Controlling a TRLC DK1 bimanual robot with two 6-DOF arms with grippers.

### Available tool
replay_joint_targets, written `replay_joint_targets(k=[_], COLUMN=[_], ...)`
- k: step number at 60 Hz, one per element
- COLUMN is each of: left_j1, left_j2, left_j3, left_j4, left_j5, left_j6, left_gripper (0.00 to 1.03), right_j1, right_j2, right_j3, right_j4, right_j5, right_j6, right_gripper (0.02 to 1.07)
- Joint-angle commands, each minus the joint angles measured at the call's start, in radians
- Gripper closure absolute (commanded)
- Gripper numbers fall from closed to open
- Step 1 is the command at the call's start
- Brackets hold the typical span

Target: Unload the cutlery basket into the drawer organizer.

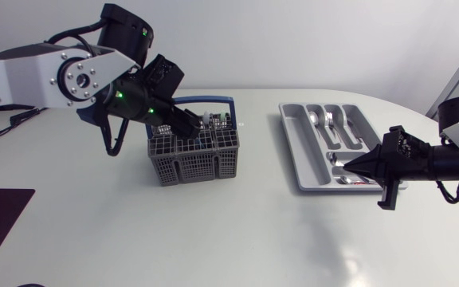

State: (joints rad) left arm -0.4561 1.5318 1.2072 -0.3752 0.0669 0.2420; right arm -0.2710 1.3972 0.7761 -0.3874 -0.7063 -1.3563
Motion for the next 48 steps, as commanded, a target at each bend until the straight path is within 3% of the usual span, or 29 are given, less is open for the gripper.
replay_joint_targets(k=[1, 13, 30, 41, 44, 48], left_j1=[0.016, 0.043, 0.056, 0.093, 0.108, 0.131], left_j2=[-0.035, -0.045, -0.114, -0.137, -0.137, -0.137], left_j3=[-0.041, -0.081, -0.138, -0.166, -0.175, -0.199], left_j4=[0.029, 0.068, 0.113, 0.122, 0.122, 0.142], left_j5=[-0.001, -0.001, 0.007, 0.051, 0.079, 0.114], left_j6=[0.046, 0.066, 0.091, 0.092, 0.074, 0.049], left_gripper=[0.33, 0.33, 0.33, 0.33, 0.33, 0.33], right_j1=[-0.050, -0.129, -0.143, -0.134, -0.134, -0.135], right_j2=[0.100, 0.253, 0.367, 0.404, 0.404, 0.399], right_j3=[0.072, 0.183, 0.238, 0.207, 0.203, 0.201], right_j4=[-0.044, -0.064, -0.073, 0.019, 0.025, 0.032], right_j5=[0.004, 0.022, 0.123, 0.185, 0.185, 0.185], right_j6=[-0.153, -0.288, -0.402, -0.425, -0.423, -0.412], right_gripper=[1.01, 1.01, 1.01, 1.01, 0.96, 0.75])
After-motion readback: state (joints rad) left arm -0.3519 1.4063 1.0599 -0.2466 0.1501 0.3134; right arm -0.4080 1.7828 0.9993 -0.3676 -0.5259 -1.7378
